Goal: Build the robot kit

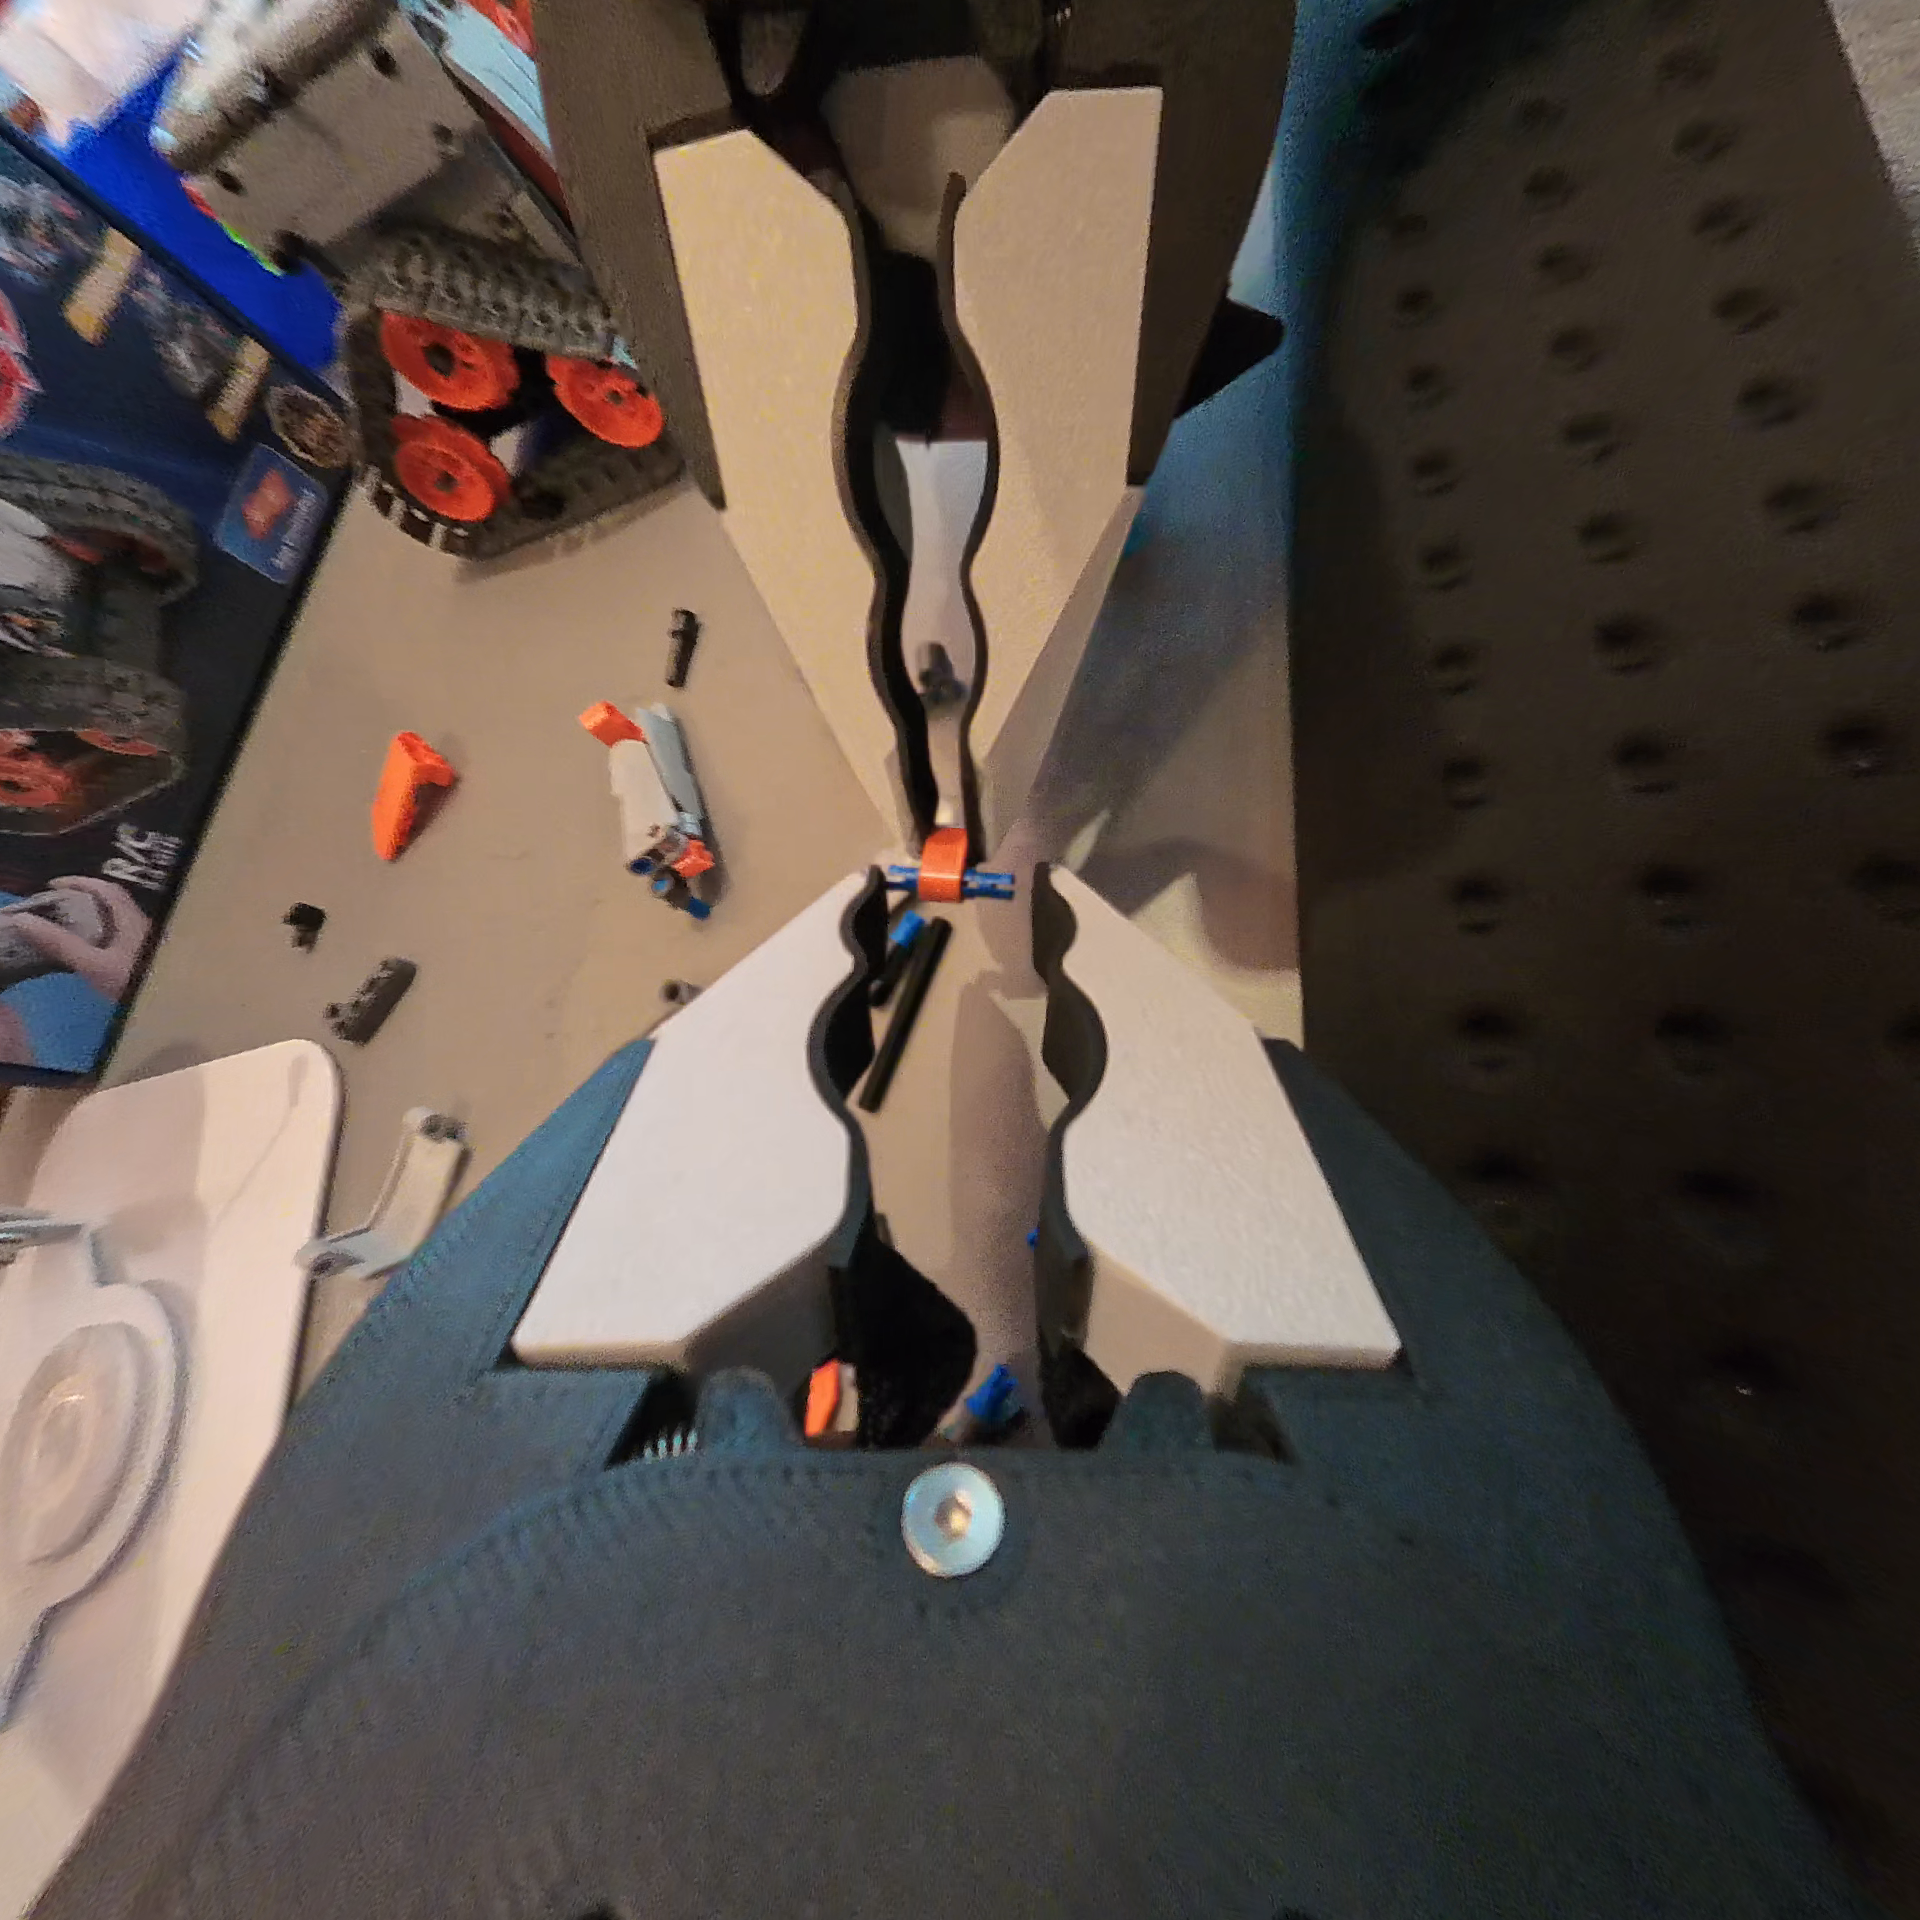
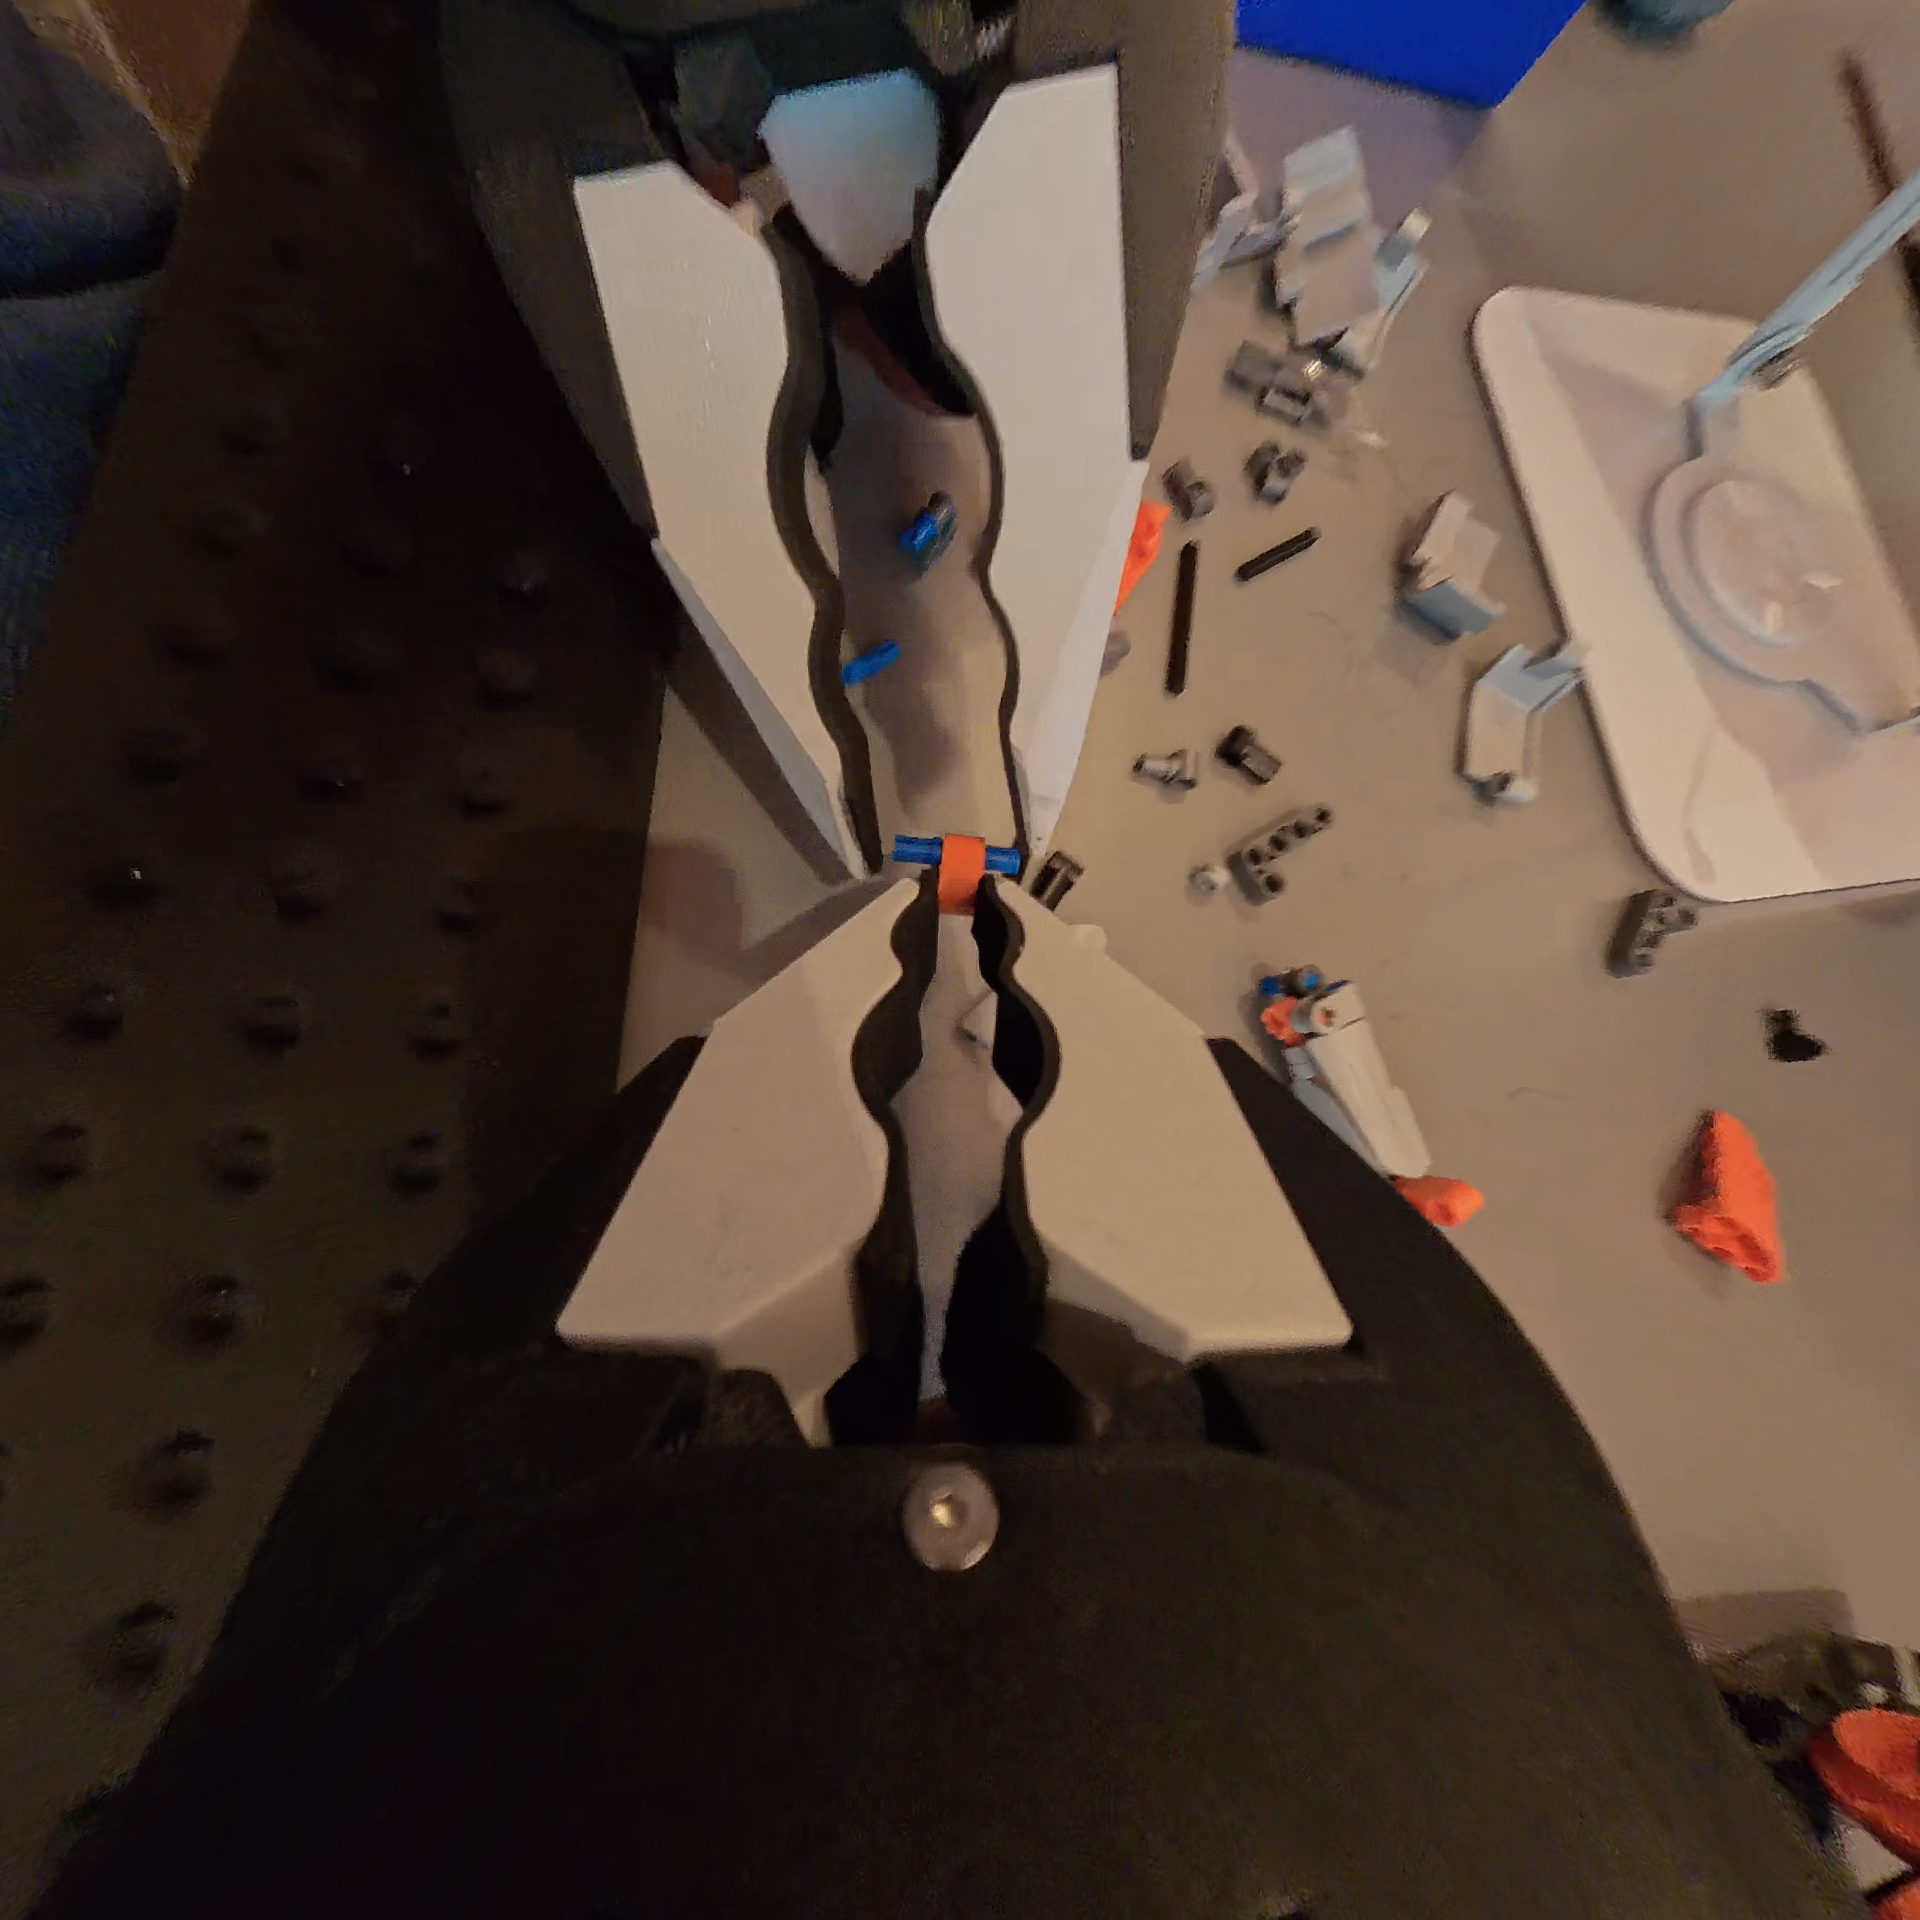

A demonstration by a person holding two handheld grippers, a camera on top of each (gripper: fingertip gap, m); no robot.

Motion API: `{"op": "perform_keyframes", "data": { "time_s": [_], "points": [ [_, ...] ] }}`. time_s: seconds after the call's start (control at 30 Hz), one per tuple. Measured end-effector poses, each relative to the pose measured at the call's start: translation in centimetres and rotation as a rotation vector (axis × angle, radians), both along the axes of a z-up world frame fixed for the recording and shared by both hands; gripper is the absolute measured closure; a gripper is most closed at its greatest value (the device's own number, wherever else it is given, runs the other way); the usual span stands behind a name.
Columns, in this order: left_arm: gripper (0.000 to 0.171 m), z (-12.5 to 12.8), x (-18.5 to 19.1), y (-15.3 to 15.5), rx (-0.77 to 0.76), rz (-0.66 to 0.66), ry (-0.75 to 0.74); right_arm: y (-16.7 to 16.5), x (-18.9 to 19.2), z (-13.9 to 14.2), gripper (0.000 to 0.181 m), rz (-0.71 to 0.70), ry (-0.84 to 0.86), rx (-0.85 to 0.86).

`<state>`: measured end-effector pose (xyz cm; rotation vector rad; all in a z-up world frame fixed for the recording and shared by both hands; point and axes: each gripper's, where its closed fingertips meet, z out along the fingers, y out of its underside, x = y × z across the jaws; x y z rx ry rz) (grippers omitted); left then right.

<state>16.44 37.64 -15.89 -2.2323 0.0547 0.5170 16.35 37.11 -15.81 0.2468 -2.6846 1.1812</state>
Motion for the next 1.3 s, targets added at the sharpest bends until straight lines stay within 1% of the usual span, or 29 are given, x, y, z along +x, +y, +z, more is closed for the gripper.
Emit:
{"op": "perform_keyframes", "data": {
  "time_s": [0.13, 0.2, 0.3, 0.4, 0.43, 0.63, 0.73, 0.83, 1.03, 1.1, 1.2, 1.3],
  "points": [
    [0.145, 1.8, -0.8, -0.3, 0.041, 0.025, 0.112, -0.7, -0.6, 2.0, 0.176, 0.003, 0.012, -0.024],
    [0.149, 2.7, -1.6, -0.7, 0.051, 0.05, 0.19, -1.2, -1.1, 2.7, 0.176, -0.003, -0.014, -0.032],
    [0.151, 3.9, -2.8, -1.4, 0.044, 0.092, 0.309, -1.9, -2.3, 3.8, 0.176, -0.026, -0.049, -0.036],
    [0.152, 4.2, -3.6, -2.1, 0.018, 0.113, 0.358, -2.6, -3.0, 4.1, 0.176, -0.032, -0.104, -0.037],
    [0.157, 4.2, -3.7, -2.4, 0.016, 0.118, 0.363, -2.8, -3.3, 4.2, 0.176, -0.037, -0.118, -0.049],
    [0.159, 5.3, -4.3, -3.0, 0.034, 0.134, 0.44, -3.5, -3.9, 5.3, 0.176, -0.069, -0.244, -0.176],
    [0.165, 5.8, -4.3, -3.1, 0.039, 0.133, 0.483, -3.6, -4.1, 5.8, 0.176, -0.079, -0.3, -0.229],
    [0.165, 6.0, -4.4, -3.2, 0.06, 0.135, 0.467, -3.7, -4.2, 6.0, 0.176, -0.079, -0.354, -0.273],
    [0.166, 7.4, -4.2, -3.4, 0.151, 0.139, 0.444, -3.6, -4.0, 7.5, 0.174, -0.064, -0.444, -0.375],
    [0.166, 7.9, -4.3, -3.7, 0.219, 0.146, 0.382, -3.3, -4.4, 7.6, 0.169, -0.067, -0.382, -0.388],
    [0.166, 9.1, -4.3, -4.0, 0.384, 0.139, 0.198, -2.7, -5.3, 8.3, 0.162, -0.065, -0.238, -0.406],
    [0.166, 10.0, -3.9, -4.1, 0.53, 0.081, 0.011, -2.8, -5.3, 8.4, 0.159, -0.038, -0.07, -0.389]
  ]
}}
